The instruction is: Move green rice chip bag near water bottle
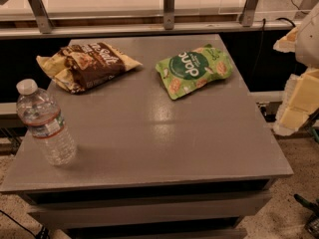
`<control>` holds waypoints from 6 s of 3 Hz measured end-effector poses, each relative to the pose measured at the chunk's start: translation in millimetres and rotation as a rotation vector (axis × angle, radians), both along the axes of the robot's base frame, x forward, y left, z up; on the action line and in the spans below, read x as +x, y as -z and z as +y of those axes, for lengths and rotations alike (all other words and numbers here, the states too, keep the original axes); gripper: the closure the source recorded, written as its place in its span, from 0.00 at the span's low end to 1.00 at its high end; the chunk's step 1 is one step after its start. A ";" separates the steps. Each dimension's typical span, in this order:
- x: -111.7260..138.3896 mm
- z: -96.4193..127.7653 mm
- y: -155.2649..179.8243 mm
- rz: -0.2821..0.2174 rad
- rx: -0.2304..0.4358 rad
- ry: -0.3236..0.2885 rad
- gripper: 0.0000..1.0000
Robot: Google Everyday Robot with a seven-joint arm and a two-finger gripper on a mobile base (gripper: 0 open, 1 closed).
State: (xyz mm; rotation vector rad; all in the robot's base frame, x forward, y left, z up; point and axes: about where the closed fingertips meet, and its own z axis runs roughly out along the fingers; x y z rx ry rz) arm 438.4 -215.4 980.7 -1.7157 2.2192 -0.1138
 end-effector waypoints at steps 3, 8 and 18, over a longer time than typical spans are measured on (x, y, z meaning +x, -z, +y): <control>43.0 -5.7 4.0 -0.117 0.047 0.001 0.00; 169.0 34.4 55.2 -0.208 0.240 -0.241 0.00; 151.9 160.3 41.0 -0.396 0.085 -0.635 1.00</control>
Offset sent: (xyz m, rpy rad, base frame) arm 0.0275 -0.0065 -0.0017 0.0415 -0.1386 -0.0580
